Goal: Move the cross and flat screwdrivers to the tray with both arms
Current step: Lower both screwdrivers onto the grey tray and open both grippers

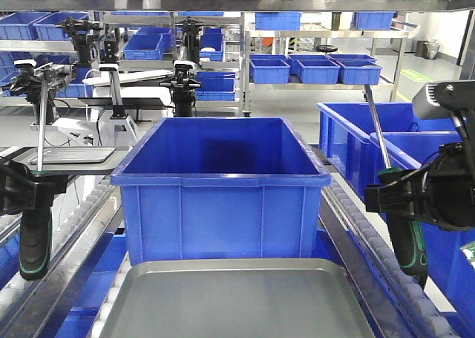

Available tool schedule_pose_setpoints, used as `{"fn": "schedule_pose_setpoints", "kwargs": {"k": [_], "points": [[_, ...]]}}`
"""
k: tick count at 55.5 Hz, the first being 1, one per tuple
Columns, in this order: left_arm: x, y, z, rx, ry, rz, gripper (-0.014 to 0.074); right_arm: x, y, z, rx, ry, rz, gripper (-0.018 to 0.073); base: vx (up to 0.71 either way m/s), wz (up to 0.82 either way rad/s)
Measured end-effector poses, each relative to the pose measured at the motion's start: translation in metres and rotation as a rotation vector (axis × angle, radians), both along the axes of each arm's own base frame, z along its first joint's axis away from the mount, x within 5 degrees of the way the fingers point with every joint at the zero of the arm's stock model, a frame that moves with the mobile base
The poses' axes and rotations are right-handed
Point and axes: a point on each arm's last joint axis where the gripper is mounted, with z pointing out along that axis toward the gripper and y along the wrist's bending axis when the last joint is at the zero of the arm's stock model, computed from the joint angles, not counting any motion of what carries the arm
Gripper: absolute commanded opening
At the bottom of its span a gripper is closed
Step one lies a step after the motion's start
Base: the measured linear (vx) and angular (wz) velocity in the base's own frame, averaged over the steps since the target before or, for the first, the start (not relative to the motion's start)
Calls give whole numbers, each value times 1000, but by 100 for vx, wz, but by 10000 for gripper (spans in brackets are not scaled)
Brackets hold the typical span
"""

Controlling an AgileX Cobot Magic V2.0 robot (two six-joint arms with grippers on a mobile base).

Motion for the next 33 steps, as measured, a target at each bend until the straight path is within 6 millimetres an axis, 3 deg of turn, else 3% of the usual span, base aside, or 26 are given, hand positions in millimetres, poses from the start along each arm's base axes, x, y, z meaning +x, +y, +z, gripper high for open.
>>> {"fn": "schedule_pose_setpoints", "kwargs": {"k": [9, 15, 24, 33], "points": [[3, -9, -1, -150, 39, -21, 3, 1, 6, -1, 98, 35, 12, -8, 0, 0], [13, -33, -14, -250, 135, -95, 3, 12, 18, -16, 166, 132, 54, -8, 0, 0], [35, -73, -55, -254, 307, -187, 4, 38, 34, -48, 209, 260, 123, 2, 0, 0], [54, -96, -94, -225, 428, -207, 24, 63, 46, -87, 202, 381, 155, 62, 0, 0]]}}
